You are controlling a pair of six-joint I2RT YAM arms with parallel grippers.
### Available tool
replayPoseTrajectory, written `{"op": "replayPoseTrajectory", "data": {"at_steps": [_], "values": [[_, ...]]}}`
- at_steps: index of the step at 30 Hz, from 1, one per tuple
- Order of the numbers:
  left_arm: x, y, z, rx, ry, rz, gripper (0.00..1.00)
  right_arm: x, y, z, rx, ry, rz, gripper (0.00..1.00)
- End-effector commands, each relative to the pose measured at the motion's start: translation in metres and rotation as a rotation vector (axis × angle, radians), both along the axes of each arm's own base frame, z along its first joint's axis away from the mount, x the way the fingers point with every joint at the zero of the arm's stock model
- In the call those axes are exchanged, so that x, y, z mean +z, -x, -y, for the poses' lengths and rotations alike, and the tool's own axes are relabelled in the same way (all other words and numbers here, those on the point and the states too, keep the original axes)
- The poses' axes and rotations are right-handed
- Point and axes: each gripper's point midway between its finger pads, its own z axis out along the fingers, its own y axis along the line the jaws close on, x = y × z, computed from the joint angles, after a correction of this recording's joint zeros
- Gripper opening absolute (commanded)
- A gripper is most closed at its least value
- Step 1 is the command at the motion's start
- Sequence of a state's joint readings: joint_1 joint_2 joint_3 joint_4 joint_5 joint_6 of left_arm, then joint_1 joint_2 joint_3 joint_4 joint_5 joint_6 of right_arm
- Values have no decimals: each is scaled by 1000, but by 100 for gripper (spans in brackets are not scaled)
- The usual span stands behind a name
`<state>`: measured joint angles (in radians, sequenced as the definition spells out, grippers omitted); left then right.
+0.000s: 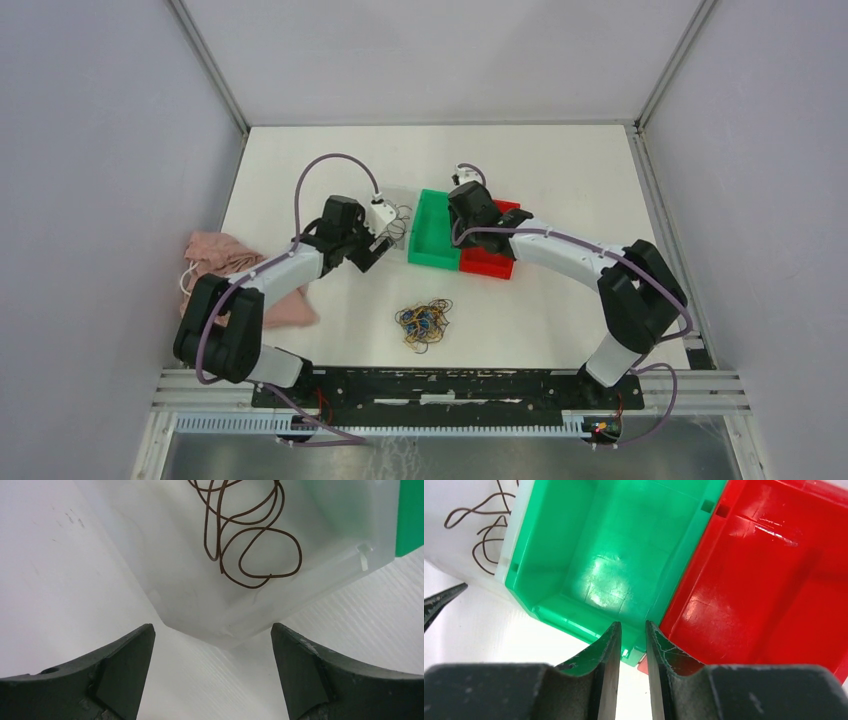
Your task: Untangle the cables
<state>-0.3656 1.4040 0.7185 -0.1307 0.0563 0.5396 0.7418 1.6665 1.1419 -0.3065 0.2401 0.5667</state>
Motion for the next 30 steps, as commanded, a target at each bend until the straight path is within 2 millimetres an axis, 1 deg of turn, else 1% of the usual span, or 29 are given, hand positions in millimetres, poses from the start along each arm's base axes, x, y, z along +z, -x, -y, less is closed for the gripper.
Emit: {"op": "replayPoseTrajectory", "data": {"at_steps": [1,3,4,5,6,9,10,12,14,15,18,20,24,26,30], "values": [[31,-41,12,56,83,114,93,0,-6,10,15,49,-15,30],[35,-35,20,33,124,86,94,6,-9,12,19,39,-5,32],[38,-30,23,19,144,68,94,10,-9,12,28,34,4,34],[39,-20,26,0,160,36,95,16,-7,11,42,22,14,38],[46,-13,29,-19,178,27,96,27,-4,9,58,-4,33,44],[56,12,29,-66,196,-9,99,51,8,4,109,-67,79,53],[59,19,27,-78,199,-17,100,58,15,3,127,-80,86,54],[66,30,25,-98,214,-35,99,65,31,-1,169,-94,80,55],[72,39,21,-113,234,-62,99,60,53,-5,205,-122,47,54],[76,42,21,-118,244,-74,99,54,64,-7,220,-139,23,53],[86,46,22,-135,267,-97,99,29,93,-9,232,-175,-47,52],[92,48,24,-139,284,-112,99,9,108,-8,223,-201,-93,50],[107,49,30,-140,326,-120,99,-20,127,-16,229,-276,-158,48],[113,50,33,-150,340,-120,99,-28,131,-21,243,-302,-180,47],[117,50,32,-151,341,-110,99,-36,133,-29,251,-340,-198,46]]}}
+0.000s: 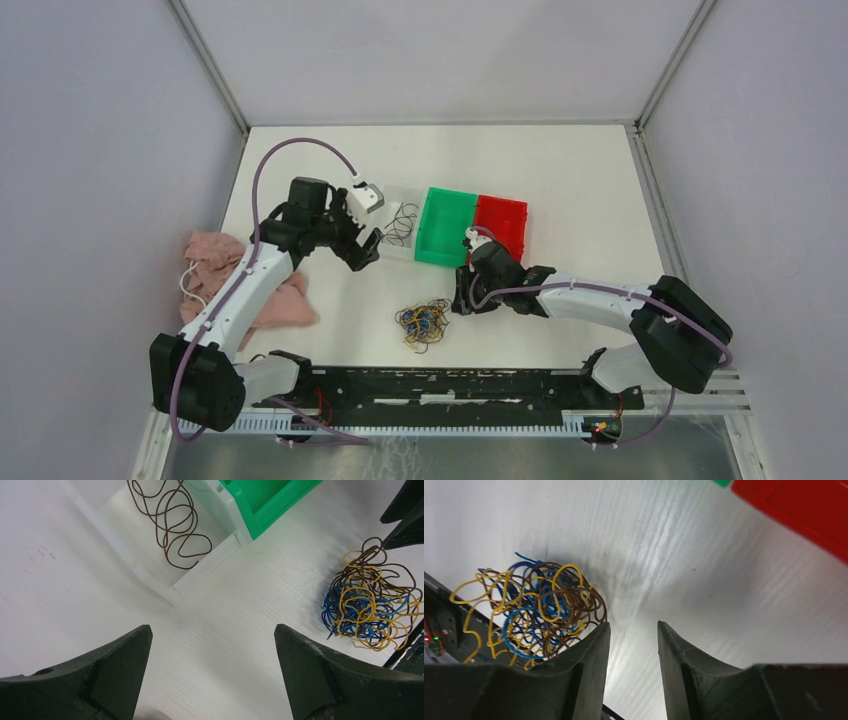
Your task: Untangle the cables
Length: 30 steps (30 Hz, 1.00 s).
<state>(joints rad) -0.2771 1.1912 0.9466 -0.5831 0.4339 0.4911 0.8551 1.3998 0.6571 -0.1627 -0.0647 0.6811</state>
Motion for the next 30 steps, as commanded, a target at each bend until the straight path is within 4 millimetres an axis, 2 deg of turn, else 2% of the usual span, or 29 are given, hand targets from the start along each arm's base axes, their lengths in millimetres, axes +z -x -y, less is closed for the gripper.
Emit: {"op": "replayPoseTrajectory", "data": {"at_steps": [1,8,16,20,25,30], "values": [[20,4,7,-11,53,7,99,22,-13,-36,-3,-183,43,45],[18,8,3,-25,31,16,99,13,-11,-41,-18,-211,13,42],[17,8,2,-30,21,17,99,34,-7,-36,-19,-231,35,40],[16,7,3,-29,20,11,99,38,-8,-37,-28,-245,36,40],[18,7,4,-28,27,12,99,29,-12,-47,-26,-252,10,37],[22,6,4,-27,30,20,99,13,-16,-48,-35,-205,-2,33]]}}
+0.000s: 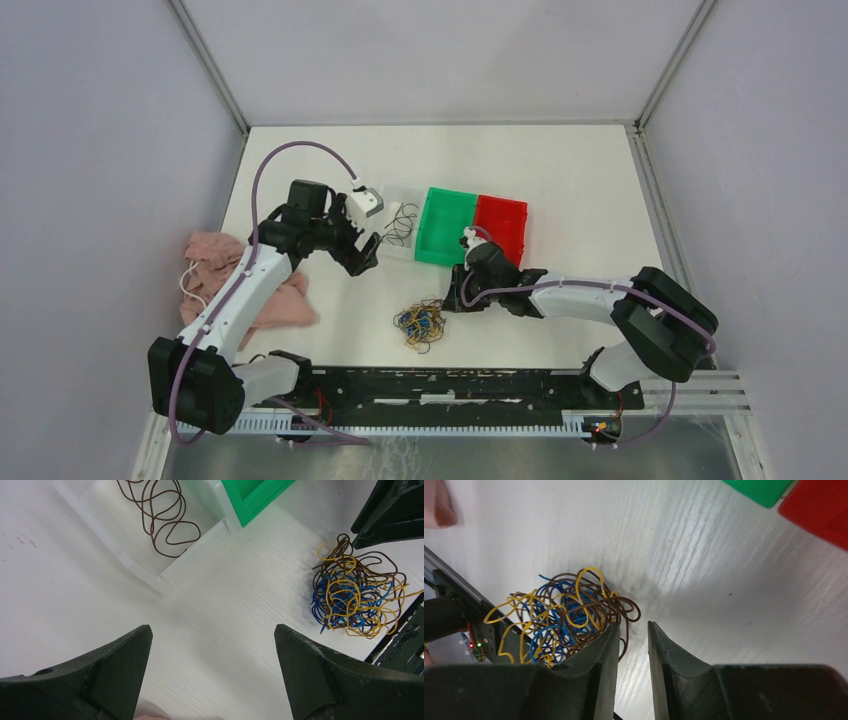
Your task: Untangle the cables
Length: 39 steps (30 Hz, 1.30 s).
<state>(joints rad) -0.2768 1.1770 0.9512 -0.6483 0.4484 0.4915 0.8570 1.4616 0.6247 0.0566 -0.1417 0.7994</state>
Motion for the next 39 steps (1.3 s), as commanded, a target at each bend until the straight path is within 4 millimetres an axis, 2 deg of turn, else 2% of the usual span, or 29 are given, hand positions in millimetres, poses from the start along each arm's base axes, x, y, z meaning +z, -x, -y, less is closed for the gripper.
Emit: {"op": "replayPoseTrajectory", "data": {"at_steps": [1,7,14,21,30,35,39], "values": [[25,-8,6,-17,34,67,99,6,-12,-15,-4,-24,26,32],[25,-8,7,-20,39,66,99,1,-16,-21,-6,-29,24,27],[27,-9,9,-25,49,62,99,12,-17,-28,-5,-74,39,31],[27,-9,10,-28,52,63,99,16,-14,-39,7,-119,27,31],[26,-7,12,-37,63,51,99,41,-12,-40,10,-181,55,31],[28,-6,12,-40,64,59,99,45,-13,-27,-12,-136,90,31],[26,-6,12,-41,64,52,99,45,-15,-27,-9,-121,91,31]]}}
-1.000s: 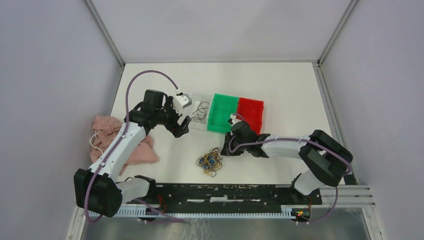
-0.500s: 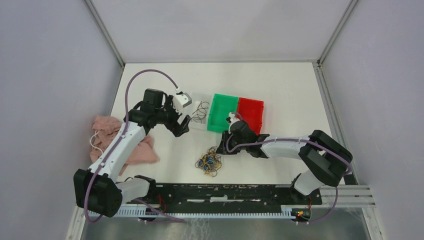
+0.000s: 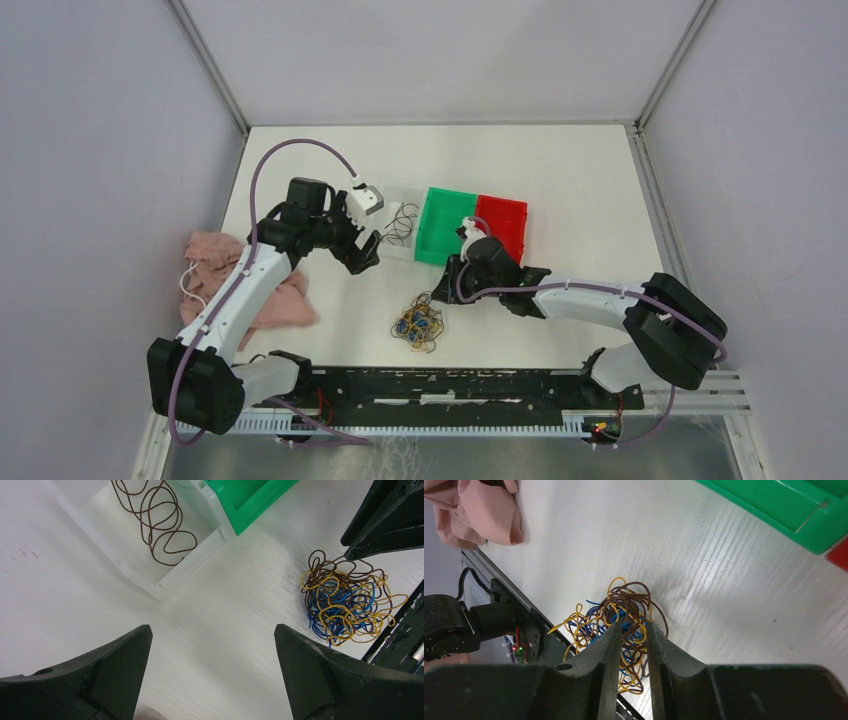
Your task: Untangle the cables
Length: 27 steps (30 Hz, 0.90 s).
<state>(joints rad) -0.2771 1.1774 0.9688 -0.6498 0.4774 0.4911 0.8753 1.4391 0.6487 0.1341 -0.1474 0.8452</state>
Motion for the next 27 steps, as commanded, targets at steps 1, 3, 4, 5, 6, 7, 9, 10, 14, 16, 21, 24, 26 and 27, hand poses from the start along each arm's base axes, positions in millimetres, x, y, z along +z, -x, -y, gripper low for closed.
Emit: {"op": "replayPoseTrajectory", "data": {"at_steps": [1,3,4,5,6,7,9,10,14,16,21,24,26,27], "values": [[19,-5,7,-22,40,41,99,14,-9,-6,-2,-5,46,31],[19,-5,7,-22,42,41,99,11,-13,-11,1,1,44,31],[19,-5,8,-22,43,40,99,9,-14,-13,5,5,41,31],[20,-5,8,-22,43,43,99,6,-15,-16,10,6,37,31],[20,-5,8,-23,44,45,99,5,-16,-19,15,4,35,31],[20,-5,8,-22,43,45,99,2,-17,-21,20,6,28,30],[21,-5,8,-22,44,45,99,-2,-18,-27,31,2,20,30],[21,-6,8,-22,45,44,99,-5,-19,-29,34,-1,13,30],[23,-6,9,-25,50,46,99,-10,-20,-38,41,-28,-3,28],[24,-7,10,-26,52,47,99,-9,-19,-43,46,-59,-11,25],[25,-5,11,-32,55,41,99,2,-9,-51,82,-147,-38,30],[23,-2,12,-39,61,33,99,7,-6,-40,59,-140,-23,37],[22,0,12,-42,65,28,99,9,-4,-33,51,-129,-9,40],[21,1,12,-44,65,24,99,10,-3,-31,49,-132,-4,42]]}}
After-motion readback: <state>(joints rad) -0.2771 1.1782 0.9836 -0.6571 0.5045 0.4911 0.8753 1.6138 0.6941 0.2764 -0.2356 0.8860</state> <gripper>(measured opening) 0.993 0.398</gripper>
